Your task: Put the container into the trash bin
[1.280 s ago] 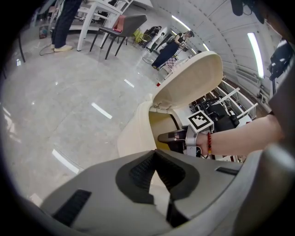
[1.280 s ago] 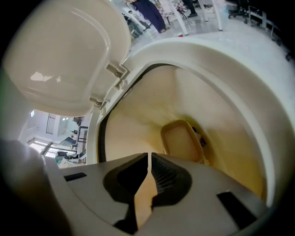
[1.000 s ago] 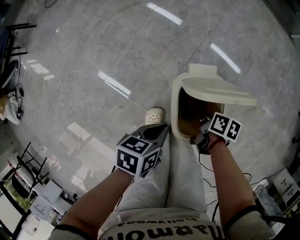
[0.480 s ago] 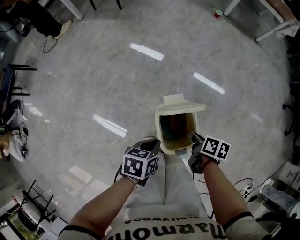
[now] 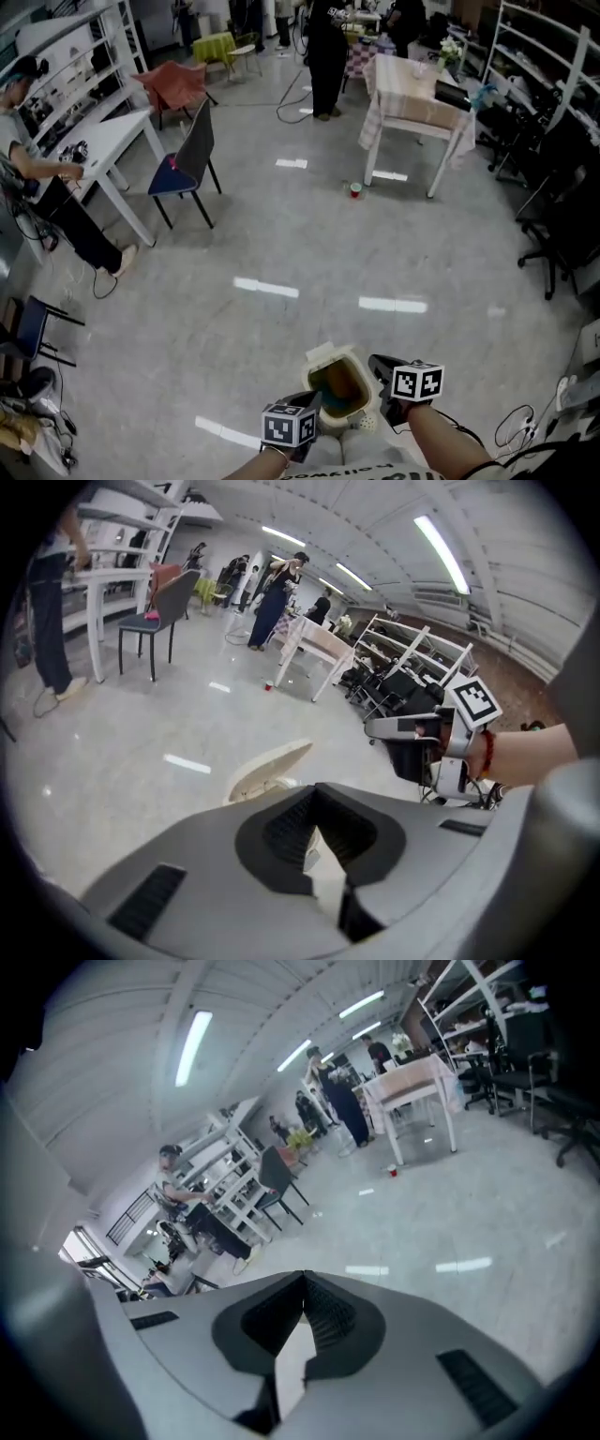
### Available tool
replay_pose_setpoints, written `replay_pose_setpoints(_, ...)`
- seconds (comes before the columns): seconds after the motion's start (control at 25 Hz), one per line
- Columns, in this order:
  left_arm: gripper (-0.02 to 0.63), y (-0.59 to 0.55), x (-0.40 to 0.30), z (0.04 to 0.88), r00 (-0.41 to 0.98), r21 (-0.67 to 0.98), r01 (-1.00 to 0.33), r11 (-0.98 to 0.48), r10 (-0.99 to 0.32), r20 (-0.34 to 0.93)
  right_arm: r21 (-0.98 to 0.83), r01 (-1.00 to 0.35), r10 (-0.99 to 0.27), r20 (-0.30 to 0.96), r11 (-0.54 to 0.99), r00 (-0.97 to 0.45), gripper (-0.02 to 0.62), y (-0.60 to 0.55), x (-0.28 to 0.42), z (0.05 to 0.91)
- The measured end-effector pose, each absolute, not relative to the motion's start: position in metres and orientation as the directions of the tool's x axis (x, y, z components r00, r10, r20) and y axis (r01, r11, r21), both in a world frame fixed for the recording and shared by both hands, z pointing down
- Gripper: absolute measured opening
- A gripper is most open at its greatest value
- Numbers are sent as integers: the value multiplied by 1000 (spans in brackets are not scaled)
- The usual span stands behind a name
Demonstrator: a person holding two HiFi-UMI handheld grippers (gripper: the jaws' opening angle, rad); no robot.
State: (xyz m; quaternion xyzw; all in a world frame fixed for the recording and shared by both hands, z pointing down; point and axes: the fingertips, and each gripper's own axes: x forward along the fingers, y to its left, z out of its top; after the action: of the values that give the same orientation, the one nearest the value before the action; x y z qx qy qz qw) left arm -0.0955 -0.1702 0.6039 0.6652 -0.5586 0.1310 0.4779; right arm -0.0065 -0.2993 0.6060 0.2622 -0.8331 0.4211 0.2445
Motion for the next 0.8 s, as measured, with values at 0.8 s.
replay_pose_setpoints(0.8,5,-270,-120,254,450,467,-790,-397,-893,3,-425,-531,-578,23,733,-816,3,-334,2,256)
